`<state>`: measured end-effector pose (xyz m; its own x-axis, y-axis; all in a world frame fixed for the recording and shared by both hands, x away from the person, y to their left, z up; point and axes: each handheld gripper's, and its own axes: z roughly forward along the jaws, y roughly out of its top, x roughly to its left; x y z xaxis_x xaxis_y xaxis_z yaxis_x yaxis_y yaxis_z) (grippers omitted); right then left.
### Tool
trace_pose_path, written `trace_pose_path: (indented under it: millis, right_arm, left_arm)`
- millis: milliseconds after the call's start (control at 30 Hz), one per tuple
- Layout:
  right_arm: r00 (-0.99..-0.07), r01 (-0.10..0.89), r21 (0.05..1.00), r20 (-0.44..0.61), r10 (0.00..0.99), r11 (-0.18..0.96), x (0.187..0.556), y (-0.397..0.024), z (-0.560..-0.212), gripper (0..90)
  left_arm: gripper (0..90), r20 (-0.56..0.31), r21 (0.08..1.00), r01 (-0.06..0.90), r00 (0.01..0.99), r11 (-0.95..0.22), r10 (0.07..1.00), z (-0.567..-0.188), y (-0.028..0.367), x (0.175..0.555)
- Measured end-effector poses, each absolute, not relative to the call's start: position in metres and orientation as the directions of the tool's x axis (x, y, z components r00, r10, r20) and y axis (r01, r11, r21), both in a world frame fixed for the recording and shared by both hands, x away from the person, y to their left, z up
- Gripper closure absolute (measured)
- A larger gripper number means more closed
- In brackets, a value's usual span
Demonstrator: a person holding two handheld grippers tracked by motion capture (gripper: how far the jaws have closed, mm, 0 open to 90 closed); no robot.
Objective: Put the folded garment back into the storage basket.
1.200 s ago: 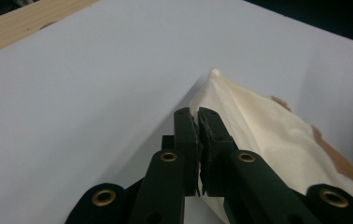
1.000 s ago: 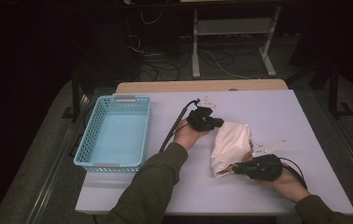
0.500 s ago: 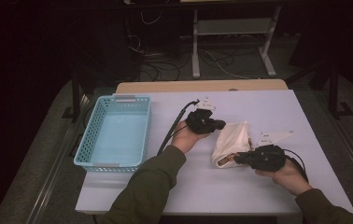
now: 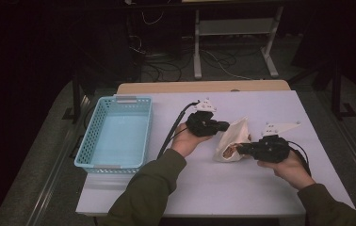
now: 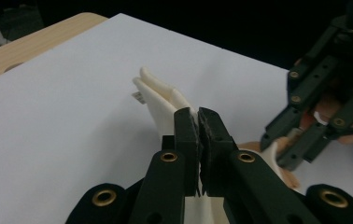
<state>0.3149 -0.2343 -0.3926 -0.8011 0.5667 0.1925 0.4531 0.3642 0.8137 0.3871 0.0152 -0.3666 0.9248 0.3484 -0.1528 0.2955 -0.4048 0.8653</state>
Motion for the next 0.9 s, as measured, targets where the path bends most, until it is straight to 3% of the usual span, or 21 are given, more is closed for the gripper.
trace_pose_path:
  millis: [900]
  right_arm:
    - [-0.819, 0.398, 0.839, 0.144, 0.555, 0.370, 0.329, -0.199, -0.354, 79.7]
  left_arm:
    - [86.7, -0.155, 0.877, 0.307, 0.909, -0.370, 0.387, -0.330, 0.049, 0.386]
